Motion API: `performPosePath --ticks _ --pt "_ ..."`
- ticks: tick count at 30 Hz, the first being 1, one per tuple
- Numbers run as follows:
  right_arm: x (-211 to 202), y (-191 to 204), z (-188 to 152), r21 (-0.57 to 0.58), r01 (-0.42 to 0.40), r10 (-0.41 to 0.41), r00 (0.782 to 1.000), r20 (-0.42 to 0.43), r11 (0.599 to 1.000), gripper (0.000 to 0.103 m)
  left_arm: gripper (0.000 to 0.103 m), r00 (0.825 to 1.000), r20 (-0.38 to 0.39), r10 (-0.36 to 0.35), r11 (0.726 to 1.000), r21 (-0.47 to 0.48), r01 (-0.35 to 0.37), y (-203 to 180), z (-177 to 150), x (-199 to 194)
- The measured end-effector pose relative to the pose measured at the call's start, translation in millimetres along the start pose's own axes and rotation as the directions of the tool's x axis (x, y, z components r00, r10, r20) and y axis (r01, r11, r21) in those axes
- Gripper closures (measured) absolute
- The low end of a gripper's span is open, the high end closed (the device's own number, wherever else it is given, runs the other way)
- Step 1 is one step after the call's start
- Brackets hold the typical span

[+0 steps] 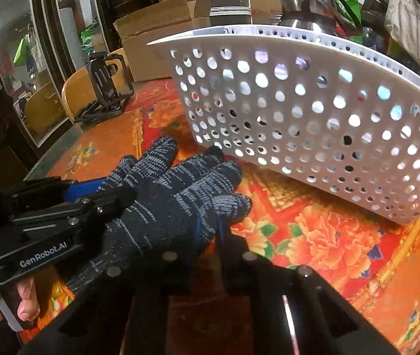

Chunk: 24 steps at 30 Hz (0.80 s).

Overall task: Organize soft objects
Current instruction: 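Withdraw both tools and grasp the black-grey knit gloves, then carry the gloves with both tools into the basket and release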

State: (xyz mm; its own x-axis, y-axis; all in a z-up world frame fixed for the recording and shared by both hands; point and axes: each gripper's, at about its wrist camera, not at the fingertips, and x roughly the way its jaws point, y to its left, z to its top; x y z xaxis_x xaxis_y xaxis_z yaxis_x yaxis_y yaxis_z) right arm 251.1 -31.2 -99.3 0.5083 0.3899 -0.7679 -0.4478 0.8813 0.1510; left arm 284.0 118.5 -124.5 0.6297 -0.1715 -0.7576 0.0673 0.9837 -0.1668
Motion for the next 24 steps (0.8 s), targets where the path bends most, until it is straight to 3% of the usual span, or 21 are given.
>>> performPosePath --ticks 12,24 --pt "-47.1 -7.7 -3.6 -0.002 -0.046 0.046 0.994 0.102 0.999 0.094 0.085 0.996 0.073 -0.056 0.998 -0.005 0.057 -6.8 -6.2 -31.9" --pt "-117.3 -7.9 -14.0 -0.042 -0.054 0.062 0.974 0.218 0.998 0.094 0.085 0.974 0.202 -0.102 0.994 -0.021 0.108 -29.6 -14.4 -99.5"
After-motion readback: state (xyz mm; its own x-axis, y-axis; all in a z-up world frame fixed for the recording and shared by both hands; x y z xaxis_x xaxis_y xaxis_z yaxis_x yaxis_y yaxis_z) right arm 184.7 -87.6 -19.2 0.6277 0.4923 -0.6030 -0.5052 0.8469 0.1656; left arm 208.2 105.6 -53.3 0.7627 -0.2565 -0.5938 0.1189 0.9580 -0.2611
